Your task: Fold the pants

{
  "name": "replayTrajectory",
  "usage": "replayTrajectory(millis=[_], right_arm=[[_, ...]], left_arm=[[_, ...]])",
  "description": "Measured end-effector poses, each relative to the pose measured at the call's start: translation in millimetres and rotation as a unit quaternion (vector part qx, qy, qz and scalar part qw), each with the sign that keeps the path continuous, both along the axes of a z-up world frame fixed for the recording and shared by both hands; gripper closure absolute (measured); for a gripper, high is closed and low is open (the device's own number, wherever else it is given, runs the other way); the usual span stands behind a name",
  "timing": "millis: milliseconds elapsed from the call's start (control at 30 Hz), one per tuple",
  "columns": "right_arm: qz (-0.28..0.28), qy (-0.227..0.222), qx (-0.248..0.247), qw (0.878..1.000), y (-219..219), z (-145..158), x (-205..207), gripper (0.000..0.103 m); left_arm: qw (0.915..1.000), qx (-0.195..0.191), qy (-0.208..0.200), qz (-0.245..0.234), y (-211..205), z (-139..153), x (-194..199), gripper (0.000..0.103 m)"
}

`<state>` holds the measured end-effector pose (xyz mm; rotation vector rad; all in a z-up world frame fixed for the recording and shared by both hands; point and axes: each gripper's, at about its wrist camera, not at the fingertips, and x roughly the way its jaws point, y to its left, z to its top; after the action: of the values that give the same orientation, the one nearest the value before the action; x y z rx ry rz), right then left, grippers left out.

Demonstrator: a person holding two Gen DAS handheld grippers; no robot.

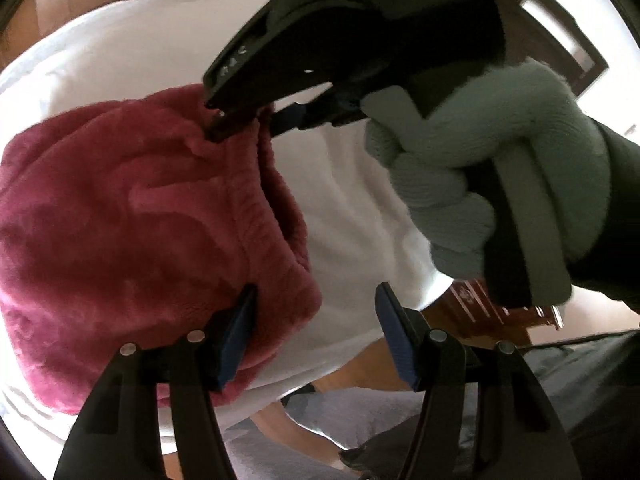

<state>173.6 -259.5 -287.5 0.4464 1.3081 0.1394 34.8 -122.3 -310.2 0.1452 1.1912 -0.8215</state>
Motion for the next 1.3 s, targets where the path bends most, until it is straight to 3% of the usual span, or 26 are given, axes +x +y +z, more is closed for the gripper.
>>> replayTrajectory(millis=[233,433,633,867,1033,1233,1267,1300], right_arm=[[-0.013,0.012,-0.024,1.000,-9.3,-28.5,-6.9,0.067],[-0.002,0.003,-0.026,1.000,-17.1,-27.7,-15.3,0.058],[0.011,-0.020,-0.008,1.000,-20.5,-1.2,-25.2,0.057],[0.024,-0.042,0.015,0.999,-17.0,33.0,-62.9,0.056],[0.061,-0.028,0.035,0.997,3.9,39.3,-91.2,0.055],[0.096,0.018,0.026,0.995,28.3,8.8,-101.1,0.056],[0.102,0.026,0.018,0.994,32.2,2.7,-100.8,0.058],[0.107,0.029,0.010,0.994,35.6,-1.1,-102.4,0.071]], left_arm=[[0.9986,-0.005,0.051,-0.012,-2.1,-27.3,9.2,0.042],[0.9985,-0.025,0.048,0.008,20.9,-10.6,17.0,0.042],[0.9967,-0.045,0.033,0.059,70.3,15.6,23.0,0.042],[0.9946,-0.034,0.037,0.091,113.0,19.2,18.5,0.042],[0.9909,-0.024,0.037,0.128,140.1,20.3,18.1,0.042],[0.9877,0.001,0.037,0.152,155.1,14.4,20.5,0.042],[0.9875,0.004,0.038,0.153,155.3,12.3,19.7,0.042],[0.9873,0.008,0.041,0.154,156.9,10.8,18.3,0.042]])
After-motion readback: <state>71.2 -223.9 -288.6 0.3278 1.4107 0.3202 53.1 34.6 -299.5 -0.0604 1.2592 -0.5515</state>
